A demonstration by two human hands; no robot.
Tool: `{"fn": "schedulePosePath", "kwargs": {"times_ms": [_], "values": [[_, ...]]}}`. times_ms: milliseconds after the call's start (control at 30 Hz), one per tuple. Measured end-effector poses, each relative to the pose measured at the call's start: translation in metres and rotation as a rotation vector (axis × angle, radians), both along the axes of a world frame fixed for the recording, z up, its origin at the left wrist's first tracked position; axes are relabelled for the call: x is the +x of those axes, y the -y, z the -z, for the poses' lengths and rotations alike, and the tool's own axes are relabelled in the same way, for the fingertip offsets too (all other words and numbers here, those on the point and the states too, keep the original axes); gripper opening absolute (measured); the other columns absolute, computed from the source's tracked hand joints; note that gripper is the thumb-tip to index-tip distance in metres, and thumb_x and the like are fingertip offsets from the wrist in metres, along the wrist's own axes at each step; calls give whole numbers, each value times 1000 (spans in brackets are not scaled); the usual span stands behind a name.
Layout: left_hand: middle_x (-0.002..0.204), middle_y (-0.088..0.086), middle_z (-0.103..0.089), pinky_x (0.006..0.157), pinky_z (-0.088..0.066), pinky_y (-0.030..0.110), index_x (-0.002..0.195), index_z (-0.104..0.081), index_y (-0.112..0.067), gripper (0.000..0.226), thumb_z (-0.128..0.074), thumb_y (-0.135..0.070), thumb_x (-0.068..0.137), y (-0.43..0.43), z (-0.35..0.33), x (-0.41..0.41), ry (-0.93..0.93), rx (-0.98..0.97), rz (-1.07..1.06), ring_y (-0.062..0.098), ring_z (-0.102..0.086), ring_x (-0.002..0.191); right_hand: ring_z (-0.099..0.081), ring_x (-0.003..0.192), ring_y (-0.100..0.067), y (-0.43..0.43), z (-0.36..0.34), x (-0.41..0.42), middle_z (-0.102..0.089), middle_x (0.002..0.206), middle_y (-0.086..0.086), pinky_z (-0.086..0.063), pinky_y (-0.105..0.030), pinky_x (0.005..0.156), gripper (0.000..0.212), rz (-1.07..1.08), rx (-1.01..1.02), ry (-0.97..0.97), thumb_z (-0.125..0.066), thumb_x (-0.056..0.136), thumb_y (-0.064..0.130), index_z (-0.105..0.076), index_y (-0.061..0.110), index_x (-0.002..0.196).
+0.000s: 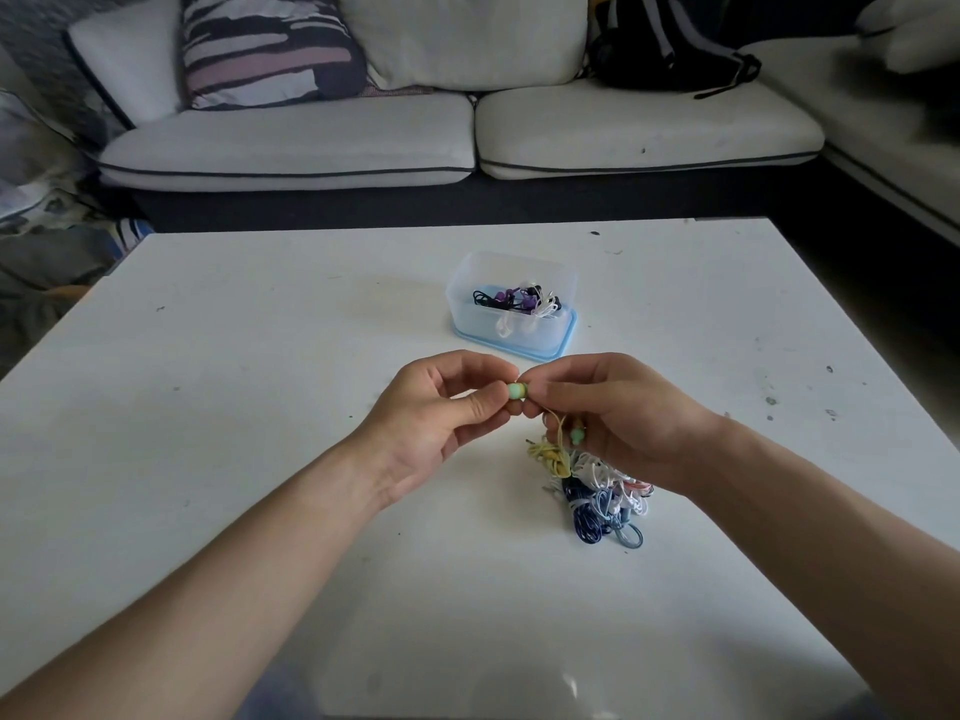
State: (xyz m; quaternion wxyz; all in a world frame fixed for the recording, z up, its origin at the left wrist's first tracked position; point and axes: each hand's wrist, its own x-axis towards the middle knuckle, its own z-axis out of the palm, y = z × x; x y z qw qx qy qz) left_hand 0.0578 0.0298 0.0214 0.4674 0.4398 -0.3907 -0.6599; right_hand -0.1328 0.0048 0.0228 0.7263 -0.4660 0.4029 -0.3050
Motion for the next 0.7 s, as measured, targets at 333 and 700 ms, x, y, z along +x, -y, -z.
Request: {"fn": "schedulePosePath", "kwargs": {"times_ms": [333,700], "values": [[100,20,-73,73,-58,24,101,-66,-8,12,-60,-6,92,0,0,4,100,116,93,22,-71,84,-50,60,-14,0,4,2,-69,77,-12,-42,-23,55,9,52,52,-71,-64,90,0,-73,-1,92],[80,11,-71,65,-57,21,92,-67,-6,8,-68,-1,86,3,7,-3,122,120,-208,18,-70,73,-58,89,-31,-2,4,10,-67,107,-28,-52,-29,75,40,131,301,176,-39,87,-19,-58,-3,119]]}}
